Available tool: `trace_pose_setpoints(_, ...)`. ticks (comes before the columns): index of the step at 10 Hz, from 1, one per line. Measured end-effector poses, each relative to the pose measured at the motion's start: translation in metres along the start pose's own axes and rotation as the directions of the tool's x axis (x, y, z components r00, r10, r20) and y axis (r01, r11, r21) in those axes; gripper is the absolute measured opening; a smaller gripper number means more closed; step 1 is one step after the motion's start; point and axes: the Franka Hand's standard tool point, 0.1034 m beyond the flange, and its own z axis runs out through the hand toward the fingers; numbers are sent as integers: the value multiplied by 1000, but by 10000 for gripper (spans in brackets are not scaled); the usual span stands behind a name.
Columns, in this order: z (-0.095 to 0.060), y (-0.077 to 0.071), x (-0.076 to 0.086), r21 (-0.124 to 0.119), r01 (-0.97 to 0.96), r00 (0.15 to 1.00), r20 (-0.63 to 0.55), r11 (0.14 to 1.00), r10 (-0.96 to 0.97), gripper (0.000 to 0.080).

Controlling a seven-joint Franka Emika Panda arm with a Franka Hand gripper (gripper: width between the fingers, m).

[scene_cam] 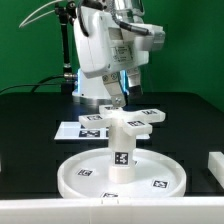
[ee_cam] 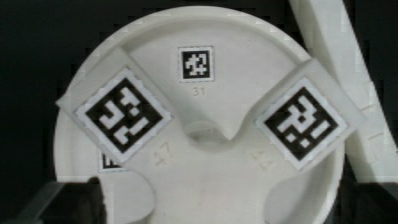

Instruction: Assemble round table

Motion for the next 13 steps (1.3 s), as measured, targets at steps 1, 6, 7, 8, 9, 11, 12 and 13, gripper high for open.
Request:
trace_pose_setpoints(1, 0, 0, 0, -1, 80, 997, -1, 997, -80, 649)
trace_pose_setpoints(6, 8, 13, -18, -117, 689, 716, -38, 715, -697, 649)
trace_pose_setpoints(7, 8, 13, -17, -118, 734, 670, -30, 669, -741, 649)
trace_pose_setpoints(8, 8, 12, -17, -121, 779, 617, -22, 615, -787, 649)
trace_pose_setpoints(9, 8, 13, -17, -122, 820, 561, -14, 559, -827, 649)
trace_pose_setpoints(11, 8, 12, -15, -128, 921, 372, 10, 367, -928, 649)
trace_pose_setpoints(12, 9, 10, -13, -133, 966, 227, 26, 221, -974, 649)
trace_pose_setpoints(13, 8, 6, -14, -128, 987, 103, 40, 97, -994, 649)
